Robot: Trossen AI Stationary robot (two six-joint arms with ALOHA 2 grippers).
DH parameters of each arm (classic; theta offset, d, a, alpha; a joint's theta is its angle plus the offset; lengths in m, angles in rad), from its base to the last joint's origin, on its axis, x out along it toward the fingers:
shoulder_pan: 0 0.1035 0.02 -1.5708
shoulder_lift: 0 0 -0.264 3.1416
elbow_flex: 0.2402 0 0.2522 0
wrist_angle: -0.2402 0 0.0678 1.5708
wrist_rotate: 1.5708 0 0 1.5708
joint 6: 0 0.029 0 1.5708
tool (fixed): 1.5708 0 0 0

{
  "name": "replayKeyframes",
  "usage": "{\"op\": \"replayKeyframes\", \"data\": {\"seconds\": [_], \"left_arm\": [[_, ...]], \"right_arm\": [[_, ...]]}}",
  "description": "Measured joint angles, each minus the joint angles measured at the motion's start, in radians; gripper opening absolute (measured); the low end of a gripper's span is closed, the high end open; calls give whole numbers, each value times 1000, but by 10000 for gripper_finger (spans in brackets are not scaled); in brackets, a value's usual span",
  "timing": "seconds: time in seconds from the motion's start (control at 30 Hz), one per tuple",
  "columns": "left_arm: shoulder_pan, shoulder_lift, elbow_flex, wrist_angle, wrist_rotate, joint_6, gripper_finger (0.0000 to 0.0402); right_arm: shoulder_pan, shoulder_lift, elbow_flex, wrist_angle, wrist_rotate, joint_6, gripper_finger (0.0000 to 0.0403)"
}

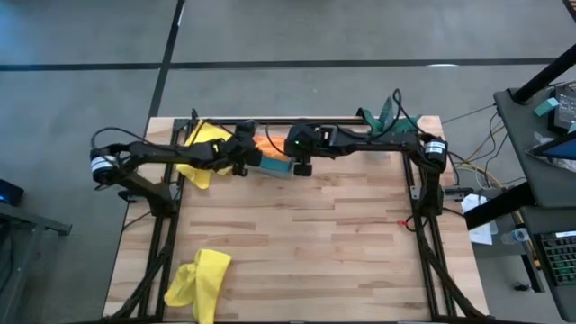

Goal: Fold microfiber towels
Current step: Put the orange folded towel into the transparent bin

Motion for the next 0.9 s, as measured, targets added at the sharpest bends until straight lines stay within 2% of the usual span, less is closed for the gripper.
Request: {"op": "replayKeyframes", "data": {"seconds": [0.23,0.37,0.53,0.63,0.9], "left_arm": [[0,-109,10,-120,123,-64,41],[0,-109,5,-167,139,-80,41],[0,-43,0,-165,141,-99,50],[-1,-5,3,-159,145,-102,83],[0,-5,36,-183,141,-146,208]], "right_arm": [[0,0,76,-81,-176,94,175],[2,0,69,-93,-190,105,191],[2,0,39,-103,-180,91,200],[2,1,28,-116,-180,88,201],[2,1,30,-140,-185,95,201]]}}
